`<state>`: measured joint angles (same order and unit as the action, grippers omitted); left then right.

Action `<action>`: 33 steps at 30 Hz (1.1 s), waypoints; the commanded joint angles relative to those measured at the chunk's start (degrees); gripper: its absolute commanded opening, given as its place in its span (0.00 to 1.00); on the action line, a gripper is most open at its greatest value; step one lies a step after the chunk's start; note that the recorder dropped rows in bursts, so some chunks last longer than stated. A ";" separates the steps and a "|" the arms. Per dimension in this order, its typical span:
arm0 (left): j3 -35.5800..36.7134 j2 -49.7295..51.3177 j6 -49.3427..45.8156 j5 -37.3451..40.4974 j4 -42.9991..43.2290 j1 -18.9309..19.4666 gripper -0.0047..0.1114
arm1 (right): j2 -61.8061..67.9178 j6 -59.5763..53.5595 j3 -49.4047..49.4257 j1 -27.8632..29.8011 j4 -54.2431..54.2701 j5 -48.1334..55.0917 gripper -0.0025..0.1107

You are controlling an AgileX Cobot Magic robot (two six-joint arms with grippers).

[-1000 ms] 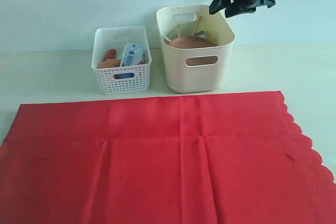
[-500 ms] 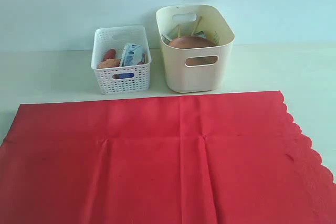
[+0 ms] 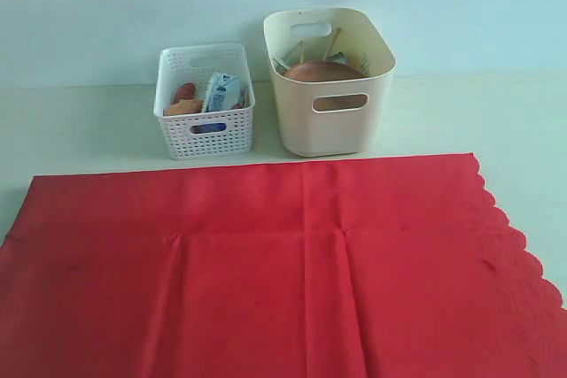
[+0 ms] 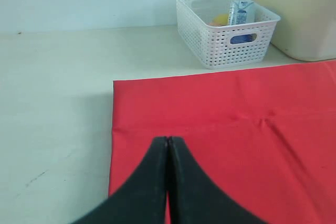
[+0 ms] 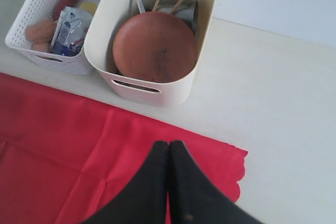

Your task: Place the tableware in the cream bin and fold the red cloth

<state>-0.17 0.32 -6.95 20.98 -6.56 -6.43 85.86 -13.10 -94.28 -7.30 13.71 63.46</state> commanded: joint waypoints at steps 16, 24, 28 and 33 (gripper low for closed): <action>0.17 -0.32 0.03 -0.54 0.00 0.16 0.04 | -35.55 -0.64 36.25 -0.03 -0.30 -25.23 0.02; 0.17 -0.32 0.03 -0.54 0.00 0.16 0.04 | -48.28 -0.39 45.48 -0.03 -0.30 -27.20 0.02; 0.17 -0.32 0.03 -0.54 0.00 0.16 0.04 | -53.71 -0.24 48.49 -0.03 -0.17 -27.33 0.02; 0.17 -0.32 0.03 -0.54 0.00 0.16 0.04 | -60.71 -0.24 49.42 -0.03 -0.17 -24.79 0.02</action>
<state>-0.17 0.32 -6.95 20.98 -6.56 -6.43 28.57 -13.32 -45.57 -7.30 13.52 37.58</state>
